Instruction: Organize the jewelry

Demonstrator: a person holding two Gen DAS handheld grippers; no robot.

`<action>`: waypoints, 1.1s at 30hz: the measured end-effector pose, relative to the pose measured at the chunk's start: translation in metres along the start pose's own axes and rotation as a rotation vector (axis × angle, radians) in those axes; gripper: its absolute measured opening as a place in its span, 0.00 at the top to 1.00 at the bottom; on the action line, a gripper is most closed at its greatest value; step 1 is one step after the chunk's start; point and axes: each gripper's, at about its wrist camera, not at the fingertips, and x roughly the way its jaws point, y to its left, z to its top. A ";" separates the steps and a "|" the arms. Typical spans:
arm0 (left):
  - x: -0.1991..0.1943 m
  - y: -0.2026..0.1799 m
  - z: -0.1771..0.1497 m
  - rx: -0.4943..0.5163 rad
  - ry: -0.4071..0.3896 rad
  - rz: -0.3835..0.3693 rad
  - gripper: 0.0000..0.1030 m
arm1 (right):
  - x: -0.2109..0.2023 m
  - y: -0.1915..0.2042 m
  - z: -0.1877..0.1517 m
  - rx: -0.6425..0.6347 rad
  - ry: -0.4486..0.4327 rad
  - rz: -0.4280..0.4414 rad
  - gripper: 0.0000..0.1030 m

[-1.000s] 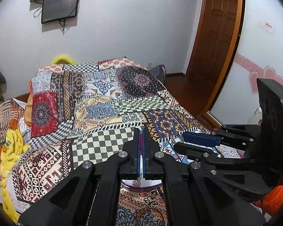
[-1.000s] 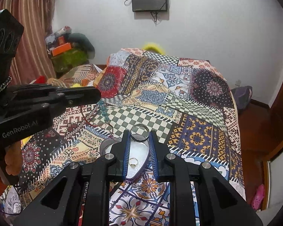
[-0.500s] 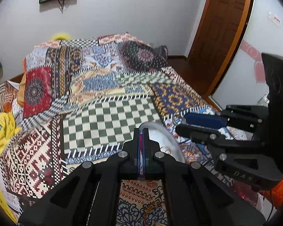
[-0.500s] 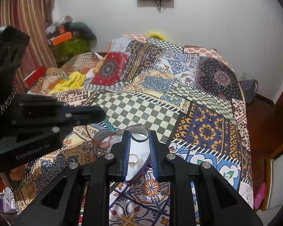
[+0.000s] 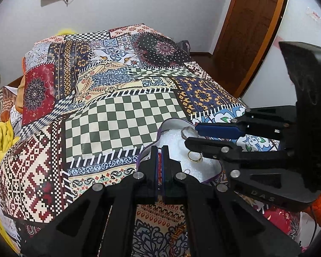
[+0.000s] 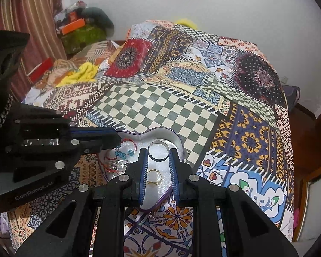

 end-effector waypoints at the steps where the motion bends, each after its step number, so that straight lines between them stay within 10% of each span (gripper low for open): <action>1: -0.001 0.000 0.000 0.001 -0.003 0.007 1.00 | 0.002 0.000 0.001 -0.002 0.007 0.002 0.83; 33: -0.064 -0.001 -0.013 -0.010 -0.049 0.052 0.64 | -0.046 0.017 -0.002 -0.014 -0.034 -0.070 0.81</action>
